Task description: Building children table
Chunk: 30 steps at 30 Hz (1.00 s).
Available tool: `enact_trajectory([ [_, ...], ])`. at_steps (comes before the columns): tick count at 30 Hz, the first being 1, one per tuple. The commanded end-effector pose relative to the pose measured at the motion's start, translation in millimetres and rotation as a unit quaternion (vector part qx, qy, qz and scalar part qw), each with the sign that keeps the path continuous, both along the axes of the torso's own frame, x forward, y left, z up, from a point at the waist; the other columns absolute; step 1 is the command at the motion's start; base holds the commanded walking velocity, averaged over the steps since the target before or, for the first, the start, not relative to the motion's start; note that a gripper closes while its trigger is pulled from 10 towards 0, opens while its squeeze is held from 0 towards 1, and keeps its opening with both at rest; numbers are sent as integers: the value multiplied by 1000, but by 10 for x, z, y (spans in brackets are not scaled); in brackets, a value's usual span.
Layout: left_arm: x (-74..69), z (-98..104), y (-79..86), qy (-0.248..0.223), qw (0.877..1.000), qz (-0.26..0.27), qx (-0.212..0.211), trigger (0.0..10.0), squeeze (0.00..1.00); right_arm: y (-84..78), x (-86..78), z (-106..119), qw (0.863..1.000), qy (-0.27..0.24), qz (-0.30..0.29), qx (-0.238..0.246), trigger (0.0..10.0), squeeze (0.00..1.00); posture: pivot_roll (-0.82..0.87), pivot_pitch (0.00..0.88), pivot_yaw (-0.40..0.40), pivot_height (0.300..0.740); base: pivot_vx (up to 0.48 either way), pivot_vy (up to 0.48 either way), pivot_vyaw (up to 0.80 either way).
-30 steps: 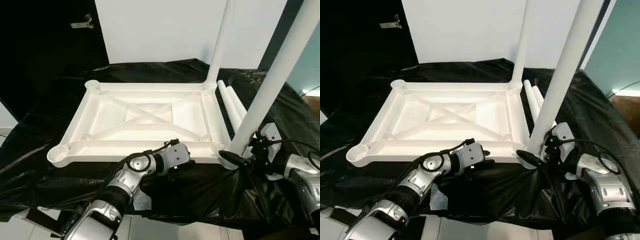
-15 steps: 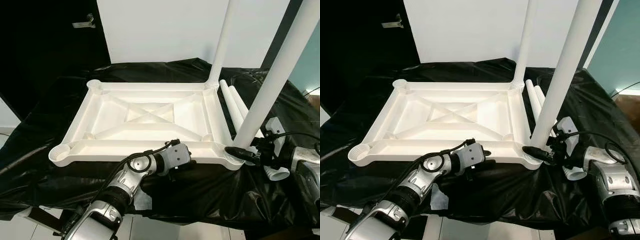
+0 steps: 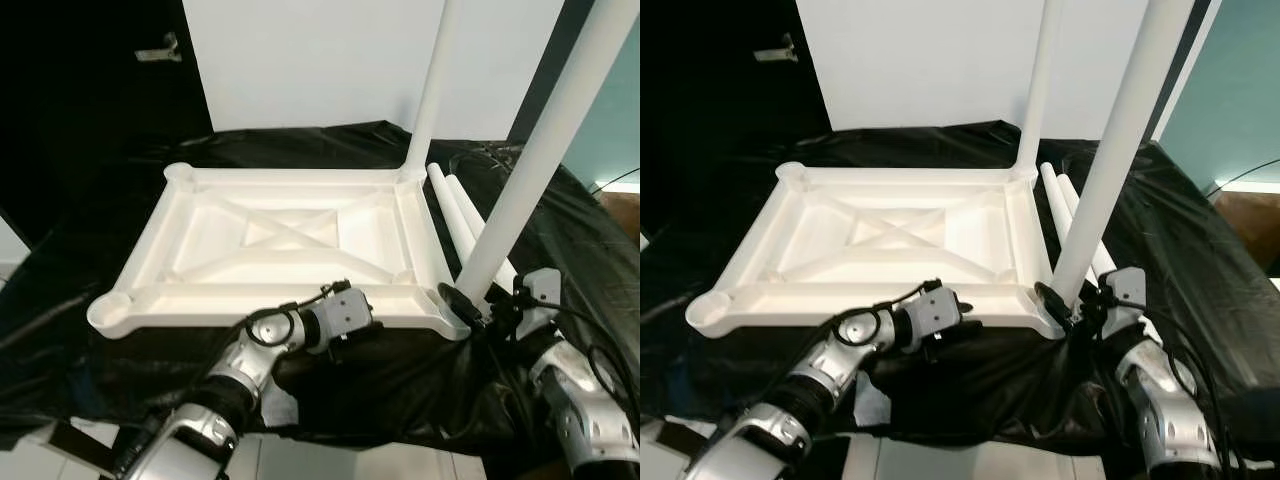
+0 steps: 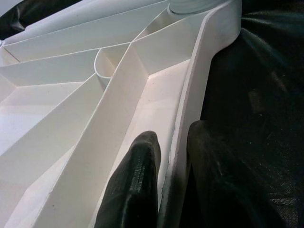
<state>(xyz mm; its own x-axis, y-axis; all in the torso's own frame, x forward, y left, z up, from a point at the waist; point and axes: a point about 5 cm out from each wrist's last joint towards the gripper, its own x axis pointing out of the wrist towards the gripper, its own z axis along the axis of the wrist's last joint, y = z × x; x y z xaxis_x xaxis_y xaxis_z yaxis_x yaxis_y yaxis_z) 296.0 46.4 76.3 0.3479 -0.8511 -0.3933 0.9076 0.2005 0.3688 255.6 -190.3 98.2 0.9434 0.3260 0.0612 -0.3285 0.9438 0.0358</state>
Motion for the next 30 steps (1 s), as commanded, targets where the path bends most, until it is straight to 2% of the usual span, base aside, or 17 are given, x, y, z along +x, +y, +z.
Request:
enact_trajectory([
  [1,-190,-425,103,81,995,21,62,10000,0,278,-8,-135,999,28,-1,33,0,0,-35,7,-26,740,0,0,0],
  [3,-190,-426,104,80,995,20,63,10000,0,291,-3,-138,999,26,-23,37,0,0,-35,7,-26,740,0,0,0],
  [4,-185,-418,93,80,995,18,63,10000,0,296,13,-147,997,26,-65,39,0,0,-36,6,-22,740,0,0,0],
  [5,-185,-418,93,80,995,18,63,10000,0,296,13,-147,997,26,-65,39,0,0,-36,6,-22,740,0,0,0],
  [6,-182,-413,85,79,995,17,63,10000,0,303,15,-150,994,27,-96,40,0,0,-36,6,-22,740,0,0,0],
  [7,-182,-413,85,79,995,17,63,10000,0,303,15,-150,994,27,-96,40,0,0,-36,6,-22,740,0,0,0],
  [8,-178,-405,72,78,995,15,62,10000,0,318,20,-159,991,30,-120,44,0,0,-34,4,-21,740,0,0,0],
  [12,-179,-400,56,78,995,13,60,10000,0,429,52,-172,992,36,-110,55,0,0,-37,5,-20,740,0,0,0],
  [14,-198,-416,47,79,995,11,61,10000,0,563,89,-152,996,32,-66,50,10000,0,-36,7,-21,740,0,0,0],
  [19,-204,-420,39,81,995,12,59,10000,0,599,106,-140,998,30,-51,32,10000,0,-34,7,-25,740,0,0,0],
  [20,-204,-420,37,81,995,14,58,10000,0,595,108,-131,998,25,-49,34,10000,1000,-32,8,-29,740,0,0,0],
  [26,-209,-426,34,82,995,16,57,10000,0,600,114,-113,998,19,-44,26,10000,1000,-35,9,-30,740,0,0,0],
  [27,-211,-428,33,83,995,17,56,10000,0,593,113,-106,999,18,-34,16,10000,75,-38,10,-29,740,0,0,0],
  [28,-211,-429,30,83,995,16,56,10000,0,559,110,-95,1000,14,-22,5,10000,0,-46,9,-27,740,0,0,0],
  [30,-210,-428,26,83,995,16,56,10000,0,496,104,-83,1000,10,-2,-11,10000,0,-48,10,-27,740,0,0,0],
])
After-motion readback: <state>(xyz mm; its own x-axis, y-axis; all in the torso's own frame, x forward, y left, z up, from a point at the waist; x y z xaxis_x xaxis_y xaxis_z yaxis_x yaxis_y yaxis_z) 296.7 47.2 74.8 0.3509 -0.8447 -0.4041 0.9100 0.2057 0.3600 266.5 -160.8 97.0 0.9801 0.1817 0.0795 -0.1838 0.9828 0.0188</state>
